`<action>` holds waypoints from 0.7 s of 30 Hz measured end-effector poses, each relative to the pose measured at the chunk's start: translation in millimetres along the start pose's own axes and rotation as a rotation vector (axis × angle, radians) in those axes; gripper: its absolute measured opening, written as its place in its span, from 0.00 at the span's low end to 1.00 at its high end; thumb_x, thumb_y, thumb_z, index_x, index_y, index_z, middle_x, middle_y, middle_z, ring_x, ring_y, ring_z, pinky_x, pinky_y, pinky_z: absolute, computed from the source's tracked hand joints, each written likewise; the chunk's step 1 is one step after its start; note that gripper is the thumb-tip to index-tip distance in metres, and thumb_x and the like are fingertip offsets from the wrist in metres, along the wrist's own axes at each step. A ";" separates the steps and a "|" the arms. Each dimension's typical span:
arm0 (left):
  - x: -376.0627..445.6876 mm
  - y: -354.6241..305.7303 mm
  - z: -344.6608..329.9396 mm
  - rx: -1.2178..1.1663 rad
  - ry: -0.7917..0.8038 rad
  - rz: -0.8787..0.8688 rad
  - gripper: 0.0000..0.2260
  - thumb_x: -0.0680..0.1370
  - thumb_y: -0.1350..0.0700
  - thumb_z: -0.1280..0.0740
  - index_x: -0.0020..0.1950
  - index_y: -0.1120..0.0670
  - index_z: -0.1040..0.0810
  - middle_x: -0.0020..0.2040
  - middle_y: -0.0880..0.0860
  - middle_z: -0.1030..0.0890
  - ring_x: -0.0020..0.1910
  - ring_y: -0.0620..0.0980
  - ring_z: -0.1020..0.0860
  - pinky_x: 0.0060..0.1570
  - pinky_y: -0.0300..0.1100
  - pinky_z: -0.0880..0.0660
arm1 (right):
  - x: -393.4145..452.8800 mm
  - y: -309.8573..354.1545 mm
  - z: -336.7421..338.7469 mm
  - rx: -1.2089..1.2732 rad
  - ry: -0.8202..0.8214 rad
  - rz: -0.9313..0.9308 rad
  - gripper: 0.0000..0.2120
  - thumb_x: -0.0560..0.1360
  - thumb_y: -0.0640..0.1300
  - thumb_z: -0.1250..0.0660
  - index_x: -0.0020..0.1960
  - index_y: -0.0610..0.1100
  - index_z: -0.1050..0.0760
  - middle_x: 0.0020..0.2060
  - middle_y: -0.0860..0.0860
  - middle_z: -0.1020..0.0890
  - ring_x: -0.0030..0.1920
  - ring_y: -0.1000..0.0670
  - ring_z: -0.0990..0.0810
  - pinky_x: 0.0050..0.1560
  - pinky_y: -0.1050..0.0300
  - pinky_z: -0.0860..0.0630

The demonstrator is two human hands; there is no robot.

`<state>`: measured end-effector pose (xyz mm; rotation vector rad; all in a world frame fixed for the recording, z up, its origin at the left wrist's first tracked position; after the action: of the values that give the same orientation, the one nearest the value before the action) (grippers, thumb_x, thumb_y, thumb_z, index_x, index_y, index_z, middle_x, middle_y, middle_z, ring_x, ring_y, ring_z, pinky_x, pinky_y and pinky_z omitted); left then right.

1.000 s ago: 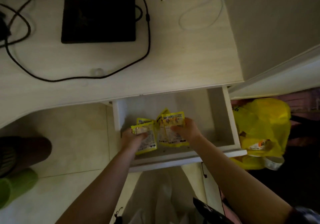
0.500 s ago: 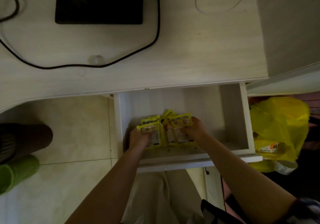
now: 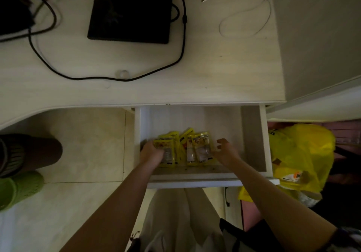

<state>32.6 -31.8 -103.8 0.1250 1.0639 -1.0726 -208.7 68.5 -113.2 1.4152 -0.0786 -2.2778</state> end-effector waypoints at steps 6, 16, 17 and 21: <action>-41.3 -7.5 18.8 0.010 0.013 -0.119 0.16 0.75 0.60 0.34 0.62 0.57 0.24 0.56 0.53 0.20 0.50 0.53 0.22 0.43 0.39 0.27 | -44.1 6.5 20.6 -0.103 -0.006 0.136 0.21 0.78 0.41 0.38 0.70 0.41 0.35 0.63 0.43 0.24 0.61 0.44 0.24 0.56 0.56 0.27; -125.5 1.9 51.5 0.141 -0.205 -0.425 0.12 0.78 0.56 0.36 0.61 0.55 0.26 0.55 0.53 0.18 0.52 0.51 0.20 0.52 0.47 0.23 | -124.1 60.2 16.6 -0.428 -0.125 0.601 0.17 0.79 0.44 0.42 0.67 0.44 0.34 0.59 0.44 0.25 0.56 0.43 0.23 0.53 0.51 0.25; -132.1 6.0 54.6 0.169 -0.227 -0.430 0.12 0.78 0.55 0.37 0.61 0.54 0.26 0.54 0.53 0.18 0.51 0.51 0.20 0.51 0.49 0.22 | -131.1 68.0 11.5 -0.465 -0.125 0.645 0.16 0.79 0.44 0.43 0.66 0.44 0.34 0.59 0.44 0.26 0.56 0.43 0.24 0.53 0.51 0.25; -150.7 31.1 71.6 0.188 -0.335 -0.393 0.12 0.79 0.52 0.40 0.63 0.50 0.28 0.52 0.52 0.20 0.49 0.51 0.22 0.48 0.48 0.23 | -156.8 99.4 -16.8 -0.607 -0.113 0.789 0.15 0.79 0.44 0.44 0.65 0.44 0.33 0.59 0.45 0.26 0.58 0.42 0.25 0.54 0.49 0.25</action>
<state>93.3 43.1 35.9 -0.1174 0.6966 -1.4895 -102.0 46.2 38.0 0.7440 0.0196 -1.5279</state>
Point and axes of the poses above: each hand's wrist, its own x-axis towards the middle knuckle, its own z-axis out of the back of the hand, y = z × x, the point moved 6 cm from there along x, towards the middle knuckle
